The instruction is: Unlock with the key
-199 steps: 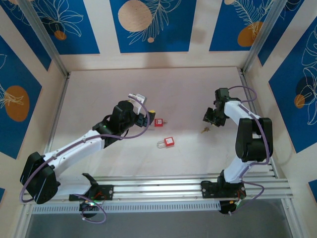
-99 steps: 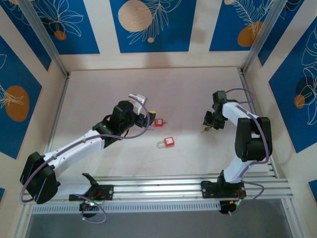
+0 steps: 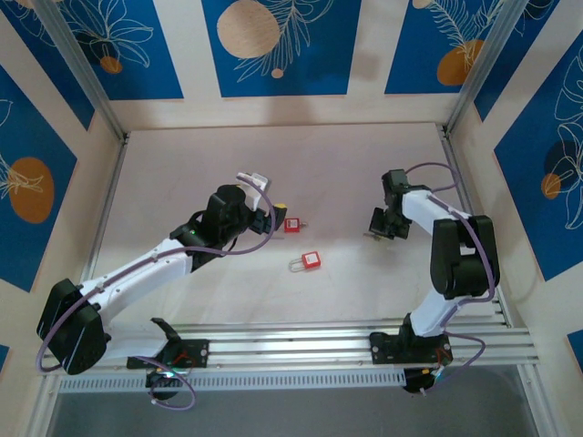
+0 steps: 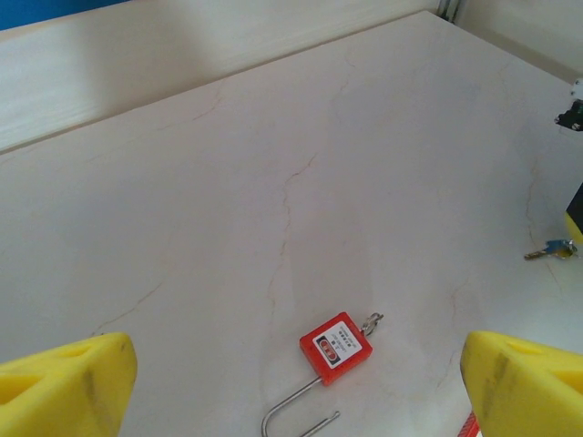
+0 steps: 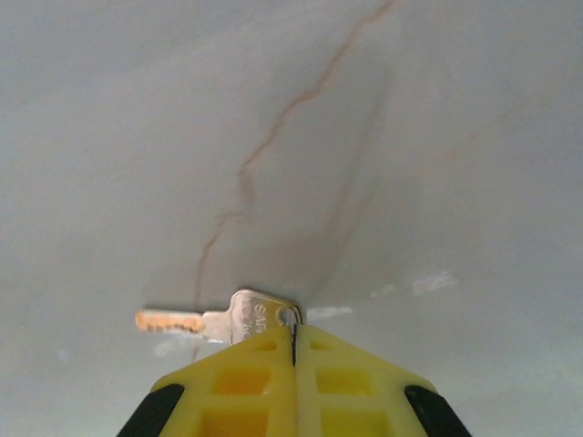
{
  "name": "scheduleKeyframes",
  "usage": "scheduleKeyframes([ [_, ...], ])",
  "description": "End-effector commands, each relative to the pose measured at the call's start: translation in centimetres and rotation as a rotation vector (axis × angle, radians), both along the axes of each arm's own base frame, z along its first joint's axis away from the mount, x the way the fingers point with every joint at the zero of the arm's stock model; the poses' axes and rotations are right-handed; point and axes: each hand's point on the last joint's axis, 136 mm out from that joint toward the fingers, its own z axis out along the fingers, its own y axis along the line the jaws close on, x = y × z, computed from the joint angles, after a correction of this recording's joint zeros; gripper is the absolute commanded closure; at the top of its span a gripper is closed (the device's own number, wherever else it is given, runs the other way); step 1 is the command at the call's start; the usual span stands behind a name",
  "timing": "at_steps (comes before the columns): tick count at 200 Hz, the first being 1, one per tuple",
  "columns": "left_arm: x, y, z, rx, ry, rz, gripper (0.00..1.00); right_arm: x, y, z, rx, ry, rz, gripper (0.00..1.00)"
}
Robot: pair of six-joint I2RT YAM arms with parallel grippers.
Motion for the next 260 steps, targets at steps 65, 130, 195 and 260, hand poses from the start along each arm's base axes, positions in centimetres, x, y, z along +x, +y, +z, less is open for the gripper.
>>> scheduleKeyframes([
  [65, -0.9, -0.7, 3.1, -0.148, -0.182, -0.044, 0.11, -1.9, 7.7, 12.9, 0.136, -0.288, 0.172, 1.00],
  [130, -8.9, -7.2, 1.0, -0.063, -0.525, -0.483, 0.19, -4.8, 13.7, 20.6, 0.260, -0.453, 0.303, 1.00],
  [195, -12.0, -8.6, 0.4, -0.077, -0.602, -0.644, 0.21, -8.2, 19.3, 22.7, 0.406, -0.480, 0.437, 1.00],
  [260, -11.0, -8.4, 0.5, -0.091, -0.597, -0.581, 0.26, -10.1, 22.9, 24.7, 0.536, -0.524, 0.488, 1.00],
])
